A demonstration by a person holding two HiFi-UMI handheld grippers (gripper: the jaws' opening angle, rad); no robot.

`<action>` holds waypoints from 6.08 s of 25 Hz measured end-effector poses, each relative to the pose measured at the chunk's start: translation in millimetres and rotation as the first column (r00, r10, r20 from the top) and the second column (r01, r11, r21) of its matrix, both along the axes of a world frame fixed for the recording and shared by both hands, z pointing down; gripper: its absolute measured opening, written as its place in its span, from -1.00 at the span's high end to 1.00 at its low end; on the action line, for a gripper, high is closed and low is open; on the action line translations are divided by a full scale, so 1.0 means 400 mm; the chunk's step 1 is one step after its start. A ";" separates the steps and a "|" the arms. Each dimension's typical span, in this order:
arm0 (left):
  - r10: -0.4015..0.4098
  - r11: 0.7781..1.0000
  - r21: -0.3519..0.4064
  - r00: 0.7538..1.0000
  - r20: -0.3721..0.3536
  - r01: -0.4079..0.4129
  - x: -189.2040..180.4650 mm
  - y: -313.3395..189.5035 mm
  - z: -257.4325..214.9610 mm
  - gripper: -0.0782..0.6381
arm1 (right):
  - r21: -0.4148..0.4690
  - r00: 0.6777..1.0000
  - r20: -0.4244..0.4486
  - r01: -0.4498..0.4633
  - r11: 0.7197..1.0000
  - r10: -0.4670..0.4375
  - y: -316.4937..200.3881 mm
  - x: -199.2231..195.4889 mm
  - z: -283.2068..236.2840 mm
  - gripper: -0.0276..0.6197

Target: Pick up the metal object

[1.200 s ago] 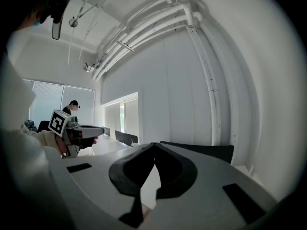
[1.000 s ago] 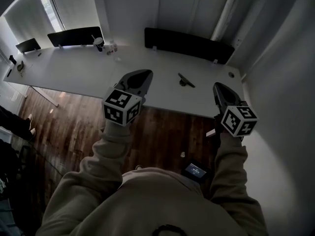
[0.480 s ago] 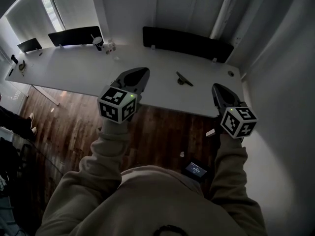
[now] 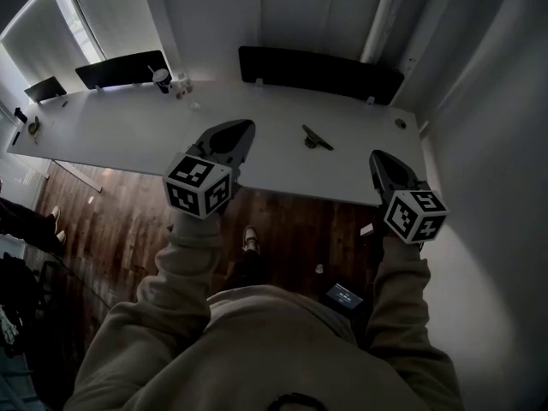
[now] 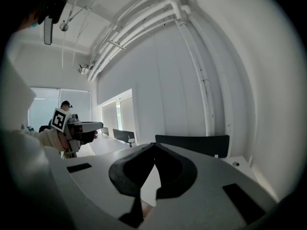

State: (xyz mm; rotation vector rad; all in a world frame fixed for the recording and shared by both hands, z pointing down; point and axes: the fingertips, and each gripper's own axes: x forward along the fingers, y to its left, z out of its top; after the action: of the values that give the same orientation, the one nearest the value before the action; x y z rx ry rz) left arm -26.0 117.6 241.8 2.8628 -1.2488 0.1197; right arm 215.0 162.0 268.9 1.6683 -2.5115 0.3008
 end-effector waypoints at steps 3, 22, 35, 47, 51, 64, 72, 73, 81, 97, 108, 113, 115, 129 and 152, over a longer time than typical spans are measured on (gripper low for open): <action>0.014 1.000 0.005 1.000 -0.006 -0.014 0.010 -0.049 0.011 0.77 | 0.007 1.000 -0.005 0.011 1.000 -0.011 -0.034 -0.008 0.004 0.86; 0.123 0.989 -0.078 0.992 0.006 -0.122 -0.046 -0.726 0.136 0.77 | -0.051 0.998 -0.026 -0.065 0.997 0.064 -0.688 -0.113 0.052 0.86; 0.151 0.987 -0.062 0.988 0.023 -0.150 -0.021 -0.959 0.142 0.77 | -0.039 0.990 -0.038 -0.134 0.990 0.132 -0.866 -0.077 0.058 0.86; 0.150 0.987 -0.056 0.989 0.014 -0.149 0.034 -1.035 0.102 0.77 | 0.007 0.992 -0.054 -0.110 0.994 0.111 -0.977 -0.049 0.007 0.86; 0.136 0.990 -0.034 0.990 0.030 -0.135 0.038 -1.048 0.108 0.77 | 0.000 0.992 -0.040 -0.116 0.993 0.116 -0.987 -0.022 0.024 0.86; 0.137 0.988 -0.080 0.990 0.033 -0.134 0.067 -1.078 0.149 0.77 | -0.058 0.995 -0.051 -0.090 0.994 0.087 -1.028 -0.005 0.091 0.86; 0.134 0.982 -0.139 0.990 0.033 -0.128 0.081 -1.088 0.224 0.77 | -0.118 0.996 -0.050 -0.077 0.990 0.071 -1.044 0.007 0.170 0.86; 0.134 0.981 -0.147 0.990 0.033 -0.128 0.081 -1.087 0.234 0.77 | -0.130 0.997 -0.050 -0.069 0.989 0.063 -1.045 0.003 0.181 0.86; 0.131 0.972 -0.203 0.991 0.030 -0.122 0.075 -1.079 0.323 0.77 | -0.203 0.998 -0.061 -0.046 0.978 0.034 -1.049 -0.035 0.278 0.86; 0.141 0.941 -0.311 0.990 0.012 -0.131 0.083 -1.050 0.513 0.77 | -0.319 0.998 -0.058 -0.021 0.947 0.003 -1.042 -0.053 0.476 0.86; 0.155 0.911 -0.389 0.988 0.009 -0.140 0.095 -1.009 0.647 0.77 | -0.387 0.999 -0.051 -0.015 0.922 -0.005 -1.014 -0.061 0.606 0.86; 0.165 0.896 -0.419 0.986 0.012 -0.145 0.095 -0.986 0.707 0.77 | -0.415 0.998 -0.055 -0.016 0.910 -0.008 -1.000 -0.065 0.659 0.86; 0.168 0.890 -0.432 0.986 0.010 -0.147 0.097 -0.979 0.729 0.77 | -0.427 0.998 -0.054 -0.013 0.904 -0.011 -0.993 -0.070 0.680 0.86; 0.209 0.837 -0.517 0.978 -0.006 -0.182 0.114 -0.900 0.871 0.77 | -0.517 0.998 -0.051 -0.001 0.856 -0.030 -0.941 -0.099 0.844 0.85; 0.218 0.751 -0.636 0.976 -0.017 -0.179 0.101 -0.802 1.065 0.77 | -0.602 0.981 -0.168 -0.024 0.798 -0.097 -0.867 -0.108 1.060 0.33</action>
State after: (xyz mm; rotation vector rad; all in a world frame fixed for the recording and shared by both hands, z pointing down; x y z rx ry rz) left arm 14.2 -203.3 668.0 2.3754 -0.6999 0.5249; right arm 172.0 -185.0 693.0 1.3073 -1.9949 0.7999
